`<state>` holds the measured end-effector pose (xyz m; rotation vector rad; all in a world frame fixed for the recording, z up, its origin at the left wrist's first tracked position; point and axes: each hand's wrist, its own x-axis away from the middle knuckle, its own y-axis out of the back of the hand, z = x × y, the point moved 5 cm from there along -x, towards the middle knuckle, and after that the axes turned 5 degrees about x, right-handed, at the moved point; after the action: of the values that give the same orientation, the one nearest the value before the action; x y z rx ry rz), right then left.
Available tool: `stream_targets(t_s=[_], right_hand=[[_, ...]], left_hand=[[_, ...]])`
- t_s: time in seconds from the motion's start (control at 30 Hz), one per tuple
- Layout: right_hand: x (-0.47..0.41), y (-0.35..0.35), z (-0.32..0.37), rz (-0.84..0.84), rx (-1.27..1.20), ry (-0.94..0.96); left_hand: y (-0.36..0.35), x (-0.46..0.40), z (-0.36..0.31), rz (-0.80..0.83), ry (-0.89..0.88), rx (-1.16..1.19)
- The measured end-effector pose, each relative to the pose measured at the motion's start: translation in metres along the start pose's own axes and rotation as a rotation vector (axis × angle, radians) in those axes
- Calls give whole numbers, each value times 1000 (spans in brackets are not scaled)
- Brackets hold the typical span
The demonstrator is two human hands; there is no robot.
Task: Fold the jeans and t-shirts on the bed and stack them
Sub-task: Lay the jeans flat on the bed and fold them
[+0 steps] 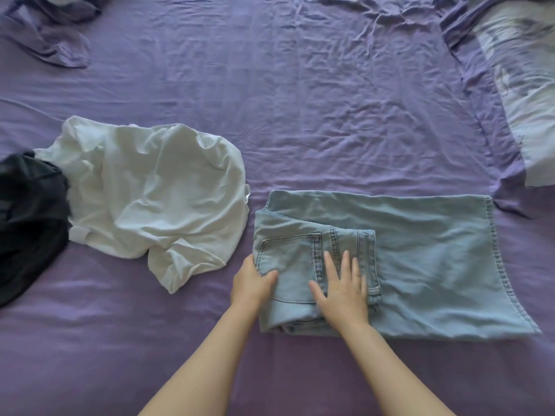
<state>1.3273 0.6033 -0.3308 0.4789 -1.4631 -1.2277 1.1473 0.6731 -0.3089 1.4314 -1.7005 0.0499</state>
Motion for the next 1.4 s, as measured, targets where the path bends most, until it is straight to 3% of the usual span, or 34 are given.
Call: stream_targets(t_s=[0.07, 0.2, 0.37, 0.5, 0.6, 0.77, 0.9, 1.0, 1.17, 1.4], right_hand=[[2, 14, 14, 41, -246, 56], [10, 64, 45, 150, -1041, 113], [10, 120, 20, 40, -1239, 97], [14, 154, -30, 11, -1159, 25], [16, 179, -68, -92, -998, 6], [21, 205, -135, -299, -711, -95], [22, 210, -189, -414, -551, -178], [19, 204, -220, -449, -421, -181], [8, 166, -247, -387, -65, -78], [-24, 90, -274, -111, 147, -45]], left_hand=[[-2, 11, -20, 107, -95, 200], [-13, 42, -69, 380, -167, 584], [-39, 81, -112, 606, -109, 648], [-65, 96, -133, 653, -138, 633], [-85, 102, -152, 526, -179, 617], [-120, 103, -185, 196, -457, 205], [-164, 110, -196, 198, -727, -307], [-199, 110, -190, 245, -738, -609], [-248, 102, -175, 295, -728, -806], [-283, 71, -149, 252, -802, -956]])
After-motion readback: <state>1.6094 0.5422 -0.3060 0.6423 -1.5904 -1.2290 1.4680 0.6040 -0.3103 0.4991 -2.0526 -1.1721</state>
